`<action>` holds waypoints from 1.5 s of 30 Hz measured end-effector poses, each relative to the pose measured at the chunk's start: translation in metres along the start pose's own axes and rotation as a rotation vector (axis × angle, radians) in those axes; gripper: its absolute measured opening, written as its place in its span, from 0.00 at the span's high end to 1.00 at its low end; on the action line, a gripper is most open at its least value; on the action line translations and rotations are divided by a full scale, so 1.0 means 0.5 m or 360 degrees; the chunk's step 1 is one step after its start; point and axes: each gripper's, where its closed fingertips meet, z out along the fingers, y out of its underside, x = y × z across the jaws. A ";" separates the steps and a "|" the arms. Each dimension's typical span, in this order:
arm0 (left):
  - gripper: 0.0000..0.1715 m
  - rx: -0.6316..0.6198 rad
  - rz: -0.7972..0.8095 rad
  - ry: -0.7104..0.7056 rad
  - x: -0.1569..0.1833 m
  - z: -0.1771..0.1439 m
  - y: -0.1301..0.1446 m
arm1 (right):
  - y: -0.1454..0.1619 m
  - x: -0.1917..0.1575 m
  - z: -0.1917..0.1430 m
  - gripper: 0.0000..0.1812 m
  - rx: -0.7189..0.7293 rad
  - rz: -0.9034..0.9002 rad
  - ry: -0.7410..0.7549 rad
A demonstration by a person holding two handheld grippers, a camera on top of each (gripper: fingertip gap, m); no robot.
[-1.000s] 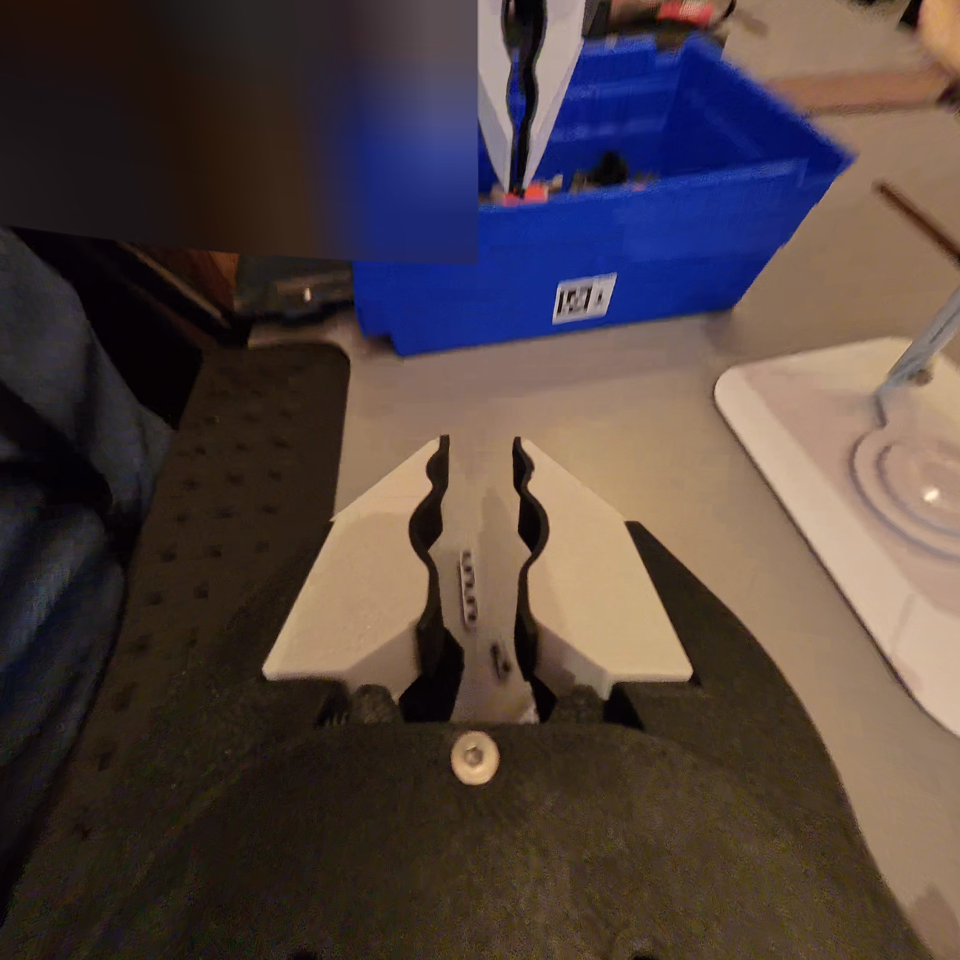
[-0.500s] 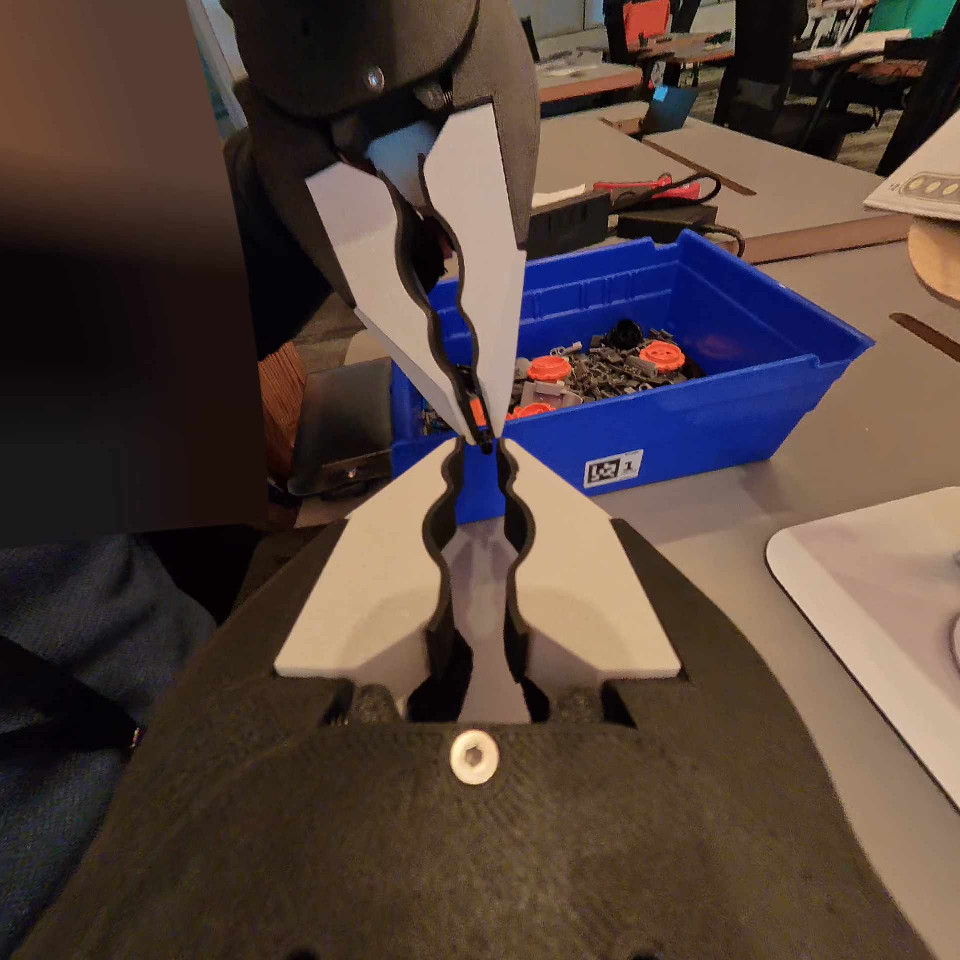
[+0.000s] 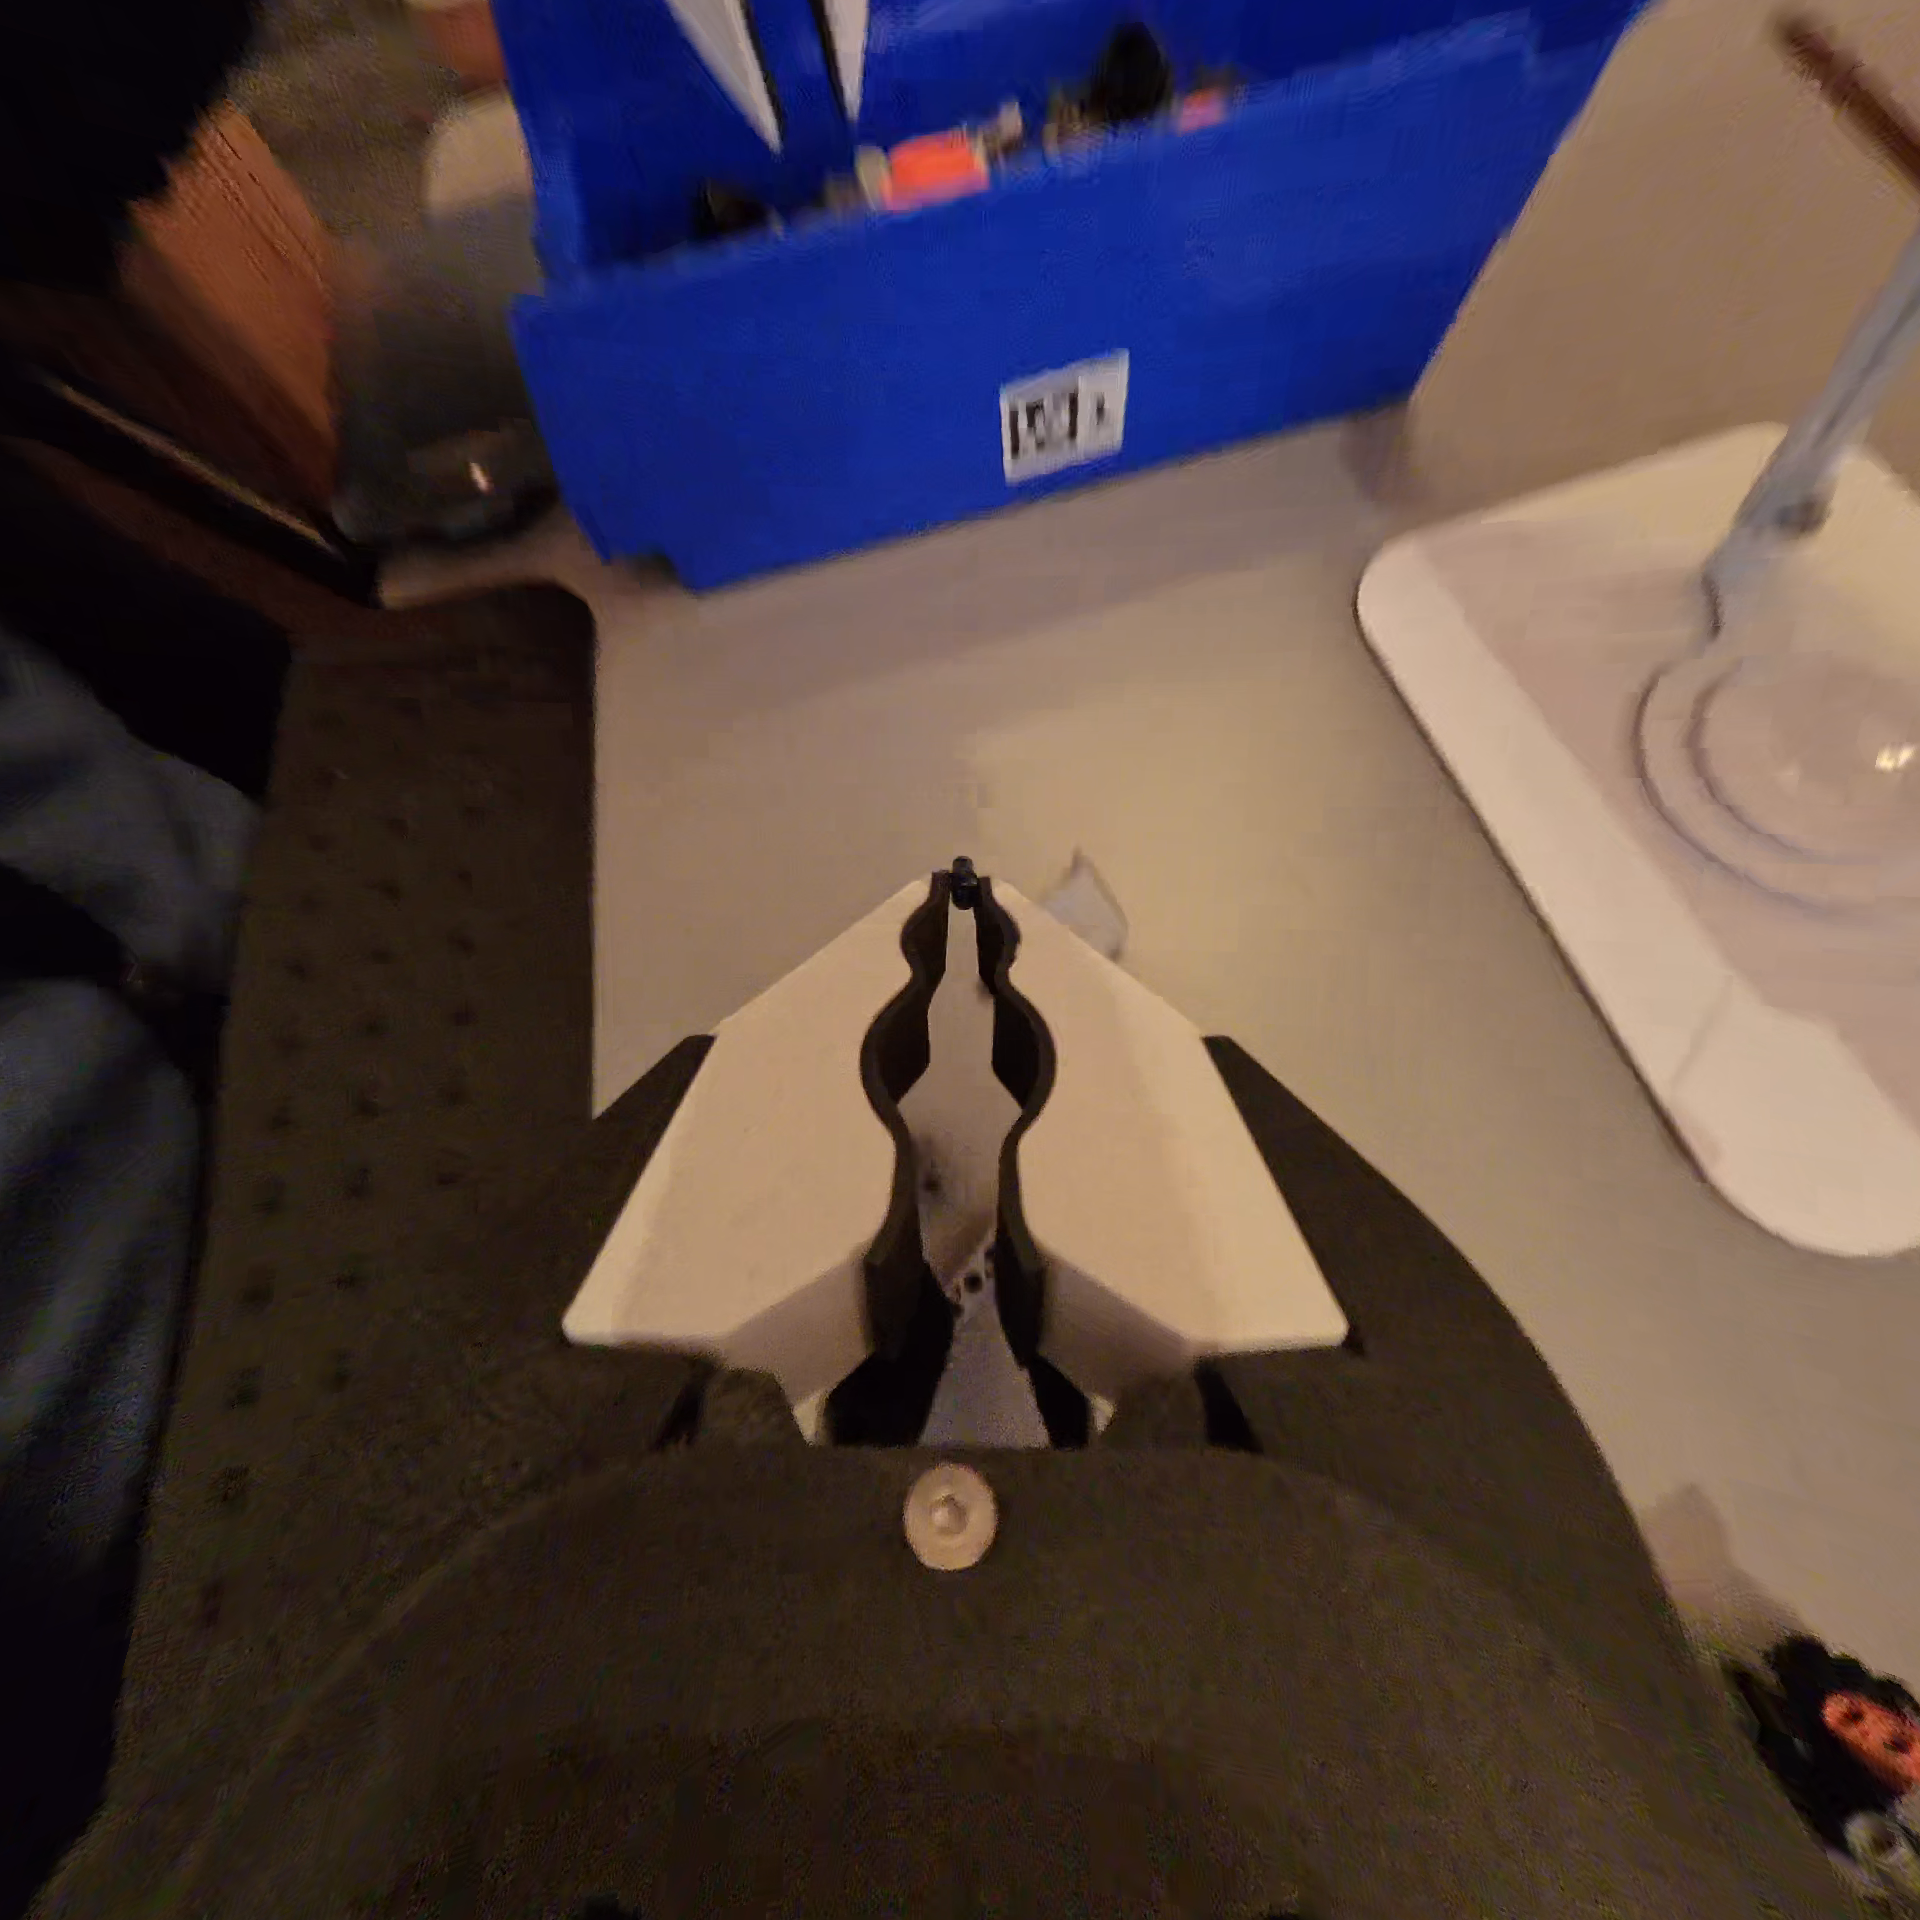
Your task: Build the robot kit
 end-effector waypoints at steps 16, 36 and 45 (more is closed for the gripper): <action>0.92 -0.0252 -0.0152 0.0403 0.038 0.103 0.134 | 0.128 0.002 0.059 0.94 -0.0410 0.0015 -0.0062; 0.97 -0.0425 -0.0146 0.0477 0.070 0.168 0.151 | 0.111 0.000 0.053 0.95 -0.0306 0.0019 -0.0082; 0.97 -0.0319 -0.0168 0.0400 0.045 0.120 0.143 | 0.059 -0.008 0.040 0.92 -0.0141 -0.0003 -0.0077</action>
